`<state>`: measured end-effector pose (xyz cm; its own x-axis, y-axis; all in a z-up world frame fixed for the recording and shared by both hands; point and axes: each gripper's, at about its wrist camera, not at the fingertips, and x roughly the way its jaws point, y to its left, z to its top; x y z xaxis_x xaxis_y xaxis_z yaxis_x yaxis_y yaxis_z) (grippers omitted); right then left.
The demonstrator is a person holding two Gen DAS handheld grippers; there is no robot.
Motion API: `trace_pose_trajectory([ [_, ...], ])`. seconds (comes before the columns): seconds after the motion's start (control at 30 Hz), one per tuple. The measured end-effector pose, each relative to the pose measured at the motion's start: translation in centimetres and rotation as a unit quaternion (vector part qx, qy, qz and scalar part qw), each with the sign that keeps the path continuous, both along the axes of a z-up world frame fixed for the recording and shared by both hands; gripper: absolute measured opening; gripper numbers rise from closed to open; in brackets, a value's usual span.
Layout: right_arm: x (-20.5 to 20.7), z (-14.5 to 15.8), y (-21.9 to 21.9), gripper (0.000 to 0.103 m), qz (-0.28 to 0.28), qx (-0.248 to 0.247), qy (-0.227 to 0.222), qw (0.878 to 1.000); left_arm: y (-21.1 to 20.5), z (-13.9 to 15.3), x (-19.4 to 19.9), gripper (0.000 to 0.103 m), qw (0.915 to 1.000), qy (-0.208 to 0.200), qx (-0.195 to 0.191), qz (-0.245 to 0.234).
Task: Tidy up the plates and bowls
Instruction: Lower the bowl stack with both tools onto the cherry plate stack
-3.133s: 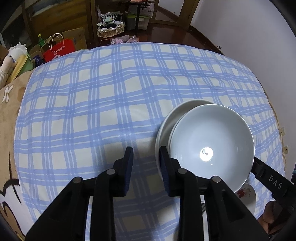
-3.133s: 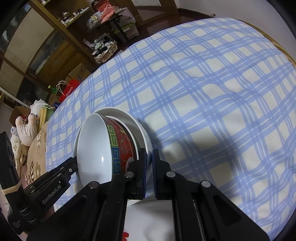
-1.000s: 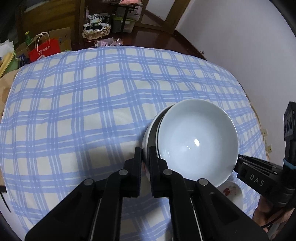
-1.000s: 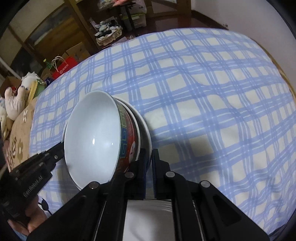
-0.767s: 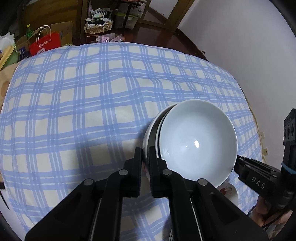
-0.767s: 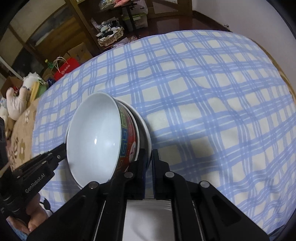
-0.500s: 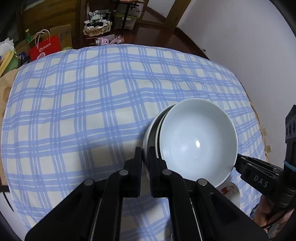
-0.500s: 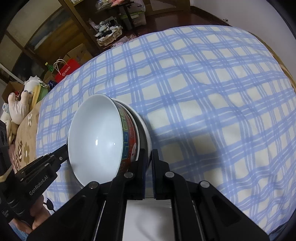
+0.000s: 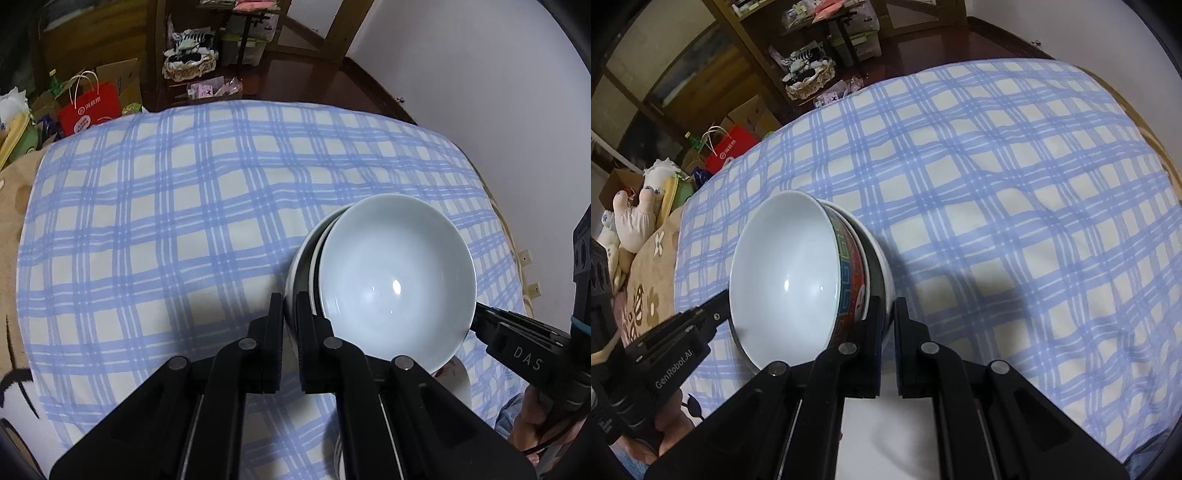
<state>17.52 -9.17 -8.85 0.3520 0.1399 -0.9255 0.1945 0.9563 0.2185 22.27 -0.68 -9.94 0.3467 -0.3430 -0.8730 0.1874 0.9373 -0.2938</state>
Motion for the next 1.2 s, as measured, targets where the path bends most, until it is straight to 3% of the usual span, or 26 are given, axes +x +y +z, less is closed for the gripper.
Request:
trace_pose_trajectory([
  [0.37, -2.9, 3.6, -0.9, 0.007, -0.007, 0.002, -0.013, 1.000, -0.7, 3.4, -2.9, 0.005, 0.9998, -0.010, 0.000, -0.018],
  [0.53, -5.8, 4.4, -1.5, 0.007, -0.018, -0.010, -0.016, 1.000, -2.0, 3.6, -5.5, 0.005, 0.9994, -0.007, 0.013, -0.033],
  [0.93, -11.8, 0.4, -3.5, 0.007, -0.045, -0.028, 0.031, 0.998, -5.1, -0.8, -10.0, 0.004, 0.9965, 0.043, 0.031, -0.064],
  [1.03, -12.7, -0.6, -4.1, 0.007, -0.050, -0.018, 0.037, 0.998, -5.8, -0.4, -11.0, 0.004, 0.9960, 0.025, 0.044, -0.073],
  [1.2, -13.9, -0.8, -4.7, 0.007, -0.053, -0.003, 0.043, 0.998, -5.8, -0.5, -11.1, 0.004, 0.9951, 0.041, 0.041, -0.081],
])
